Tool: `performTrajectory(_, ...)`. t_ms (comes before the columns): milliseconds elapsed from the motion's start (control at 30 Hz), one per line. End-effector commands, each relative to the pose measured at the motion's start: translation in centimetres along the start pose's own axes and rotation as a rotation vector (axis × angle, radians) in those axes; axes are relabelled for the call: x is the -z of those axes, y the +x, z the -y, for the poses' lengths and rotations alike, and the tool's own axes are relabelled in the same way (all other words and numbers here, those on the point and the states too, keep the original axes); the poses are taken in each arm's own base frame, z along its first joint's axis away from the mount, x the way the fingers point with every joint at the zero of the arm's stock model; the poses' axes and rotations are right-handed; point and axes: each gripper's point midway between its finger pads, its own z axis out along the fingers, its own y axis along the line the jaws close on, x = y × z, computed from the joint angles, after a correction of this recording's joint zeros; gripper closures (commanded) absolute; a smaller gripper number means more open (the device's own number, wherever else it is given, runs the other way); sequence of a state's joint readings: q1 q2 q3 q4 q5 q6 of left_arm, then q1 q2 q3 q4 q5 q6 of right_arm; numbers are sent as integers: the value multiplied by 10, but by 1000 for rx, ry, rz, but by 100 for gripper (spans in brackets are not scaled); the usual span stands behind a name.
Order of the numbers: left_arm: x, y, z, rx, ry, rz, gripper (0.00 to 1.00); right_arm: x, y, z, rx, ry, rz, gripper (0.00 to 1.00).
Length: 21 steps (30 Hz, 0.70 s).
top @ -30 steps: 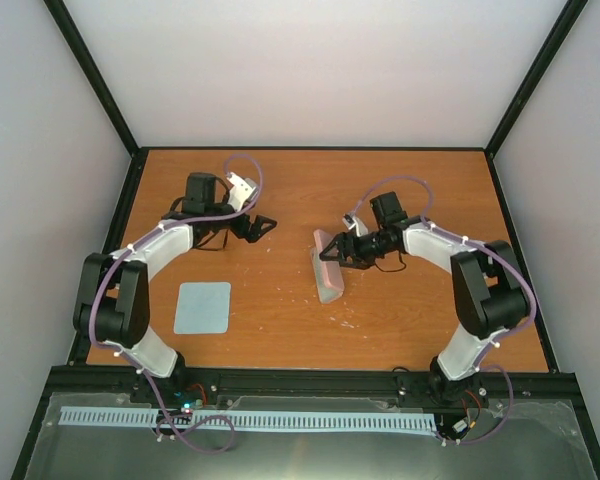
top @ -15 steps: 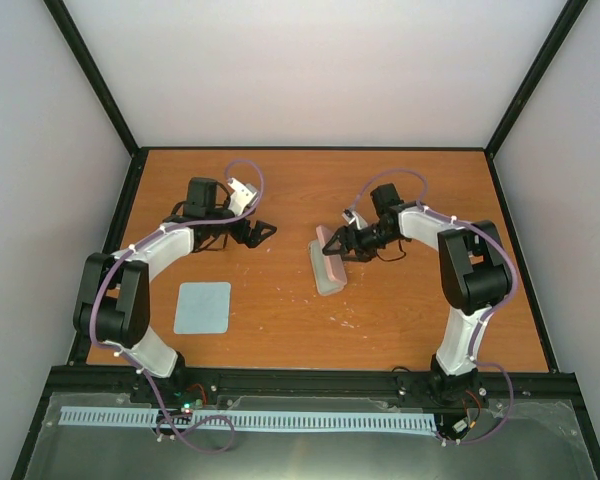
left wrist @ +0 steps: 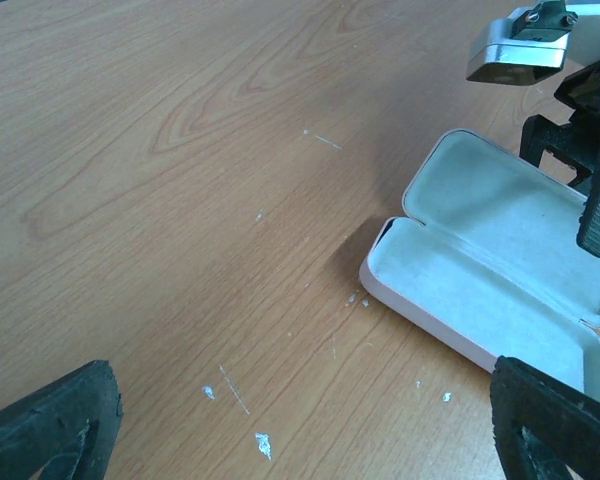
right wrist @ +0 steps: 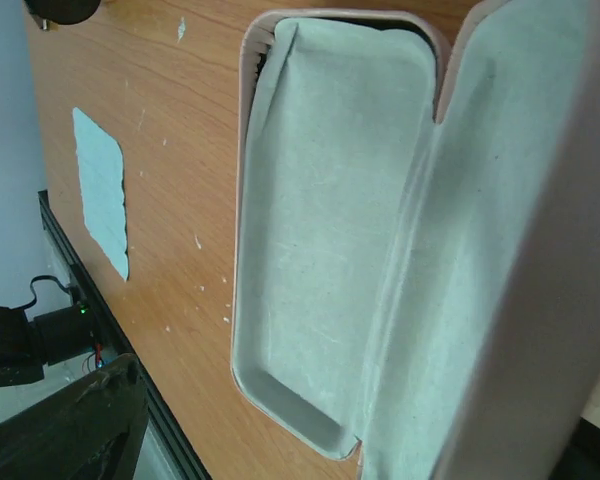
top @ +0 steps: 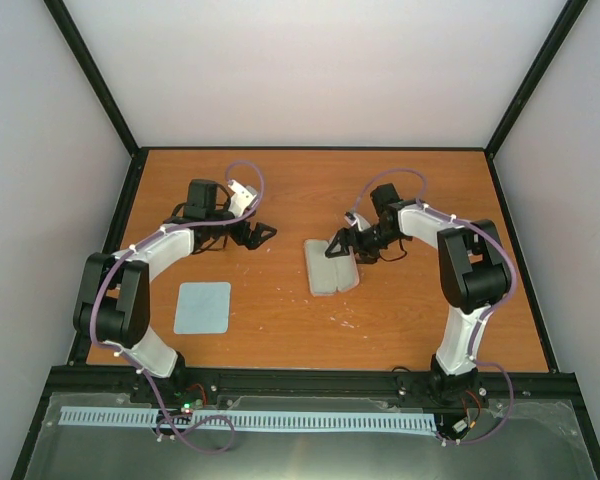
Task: Organize the sunglasses
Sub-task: Place the sunglasses case at the center of the board.
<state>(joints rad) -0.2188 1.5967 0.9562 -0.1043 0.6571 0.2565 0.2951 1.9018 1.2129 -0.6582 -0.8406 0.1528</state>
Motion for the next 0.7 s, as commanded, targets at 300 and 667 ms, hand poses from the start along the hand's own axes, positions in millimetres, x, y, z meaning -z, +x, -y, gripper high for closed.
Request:
performTrajectory(300,1,-5,7,-18,30,27,0,18,25,13,-5,241,4,24)
performTrajectory(667,2,-1,8,-18,26,25,1,5,34,27,-5,356,-32,57)
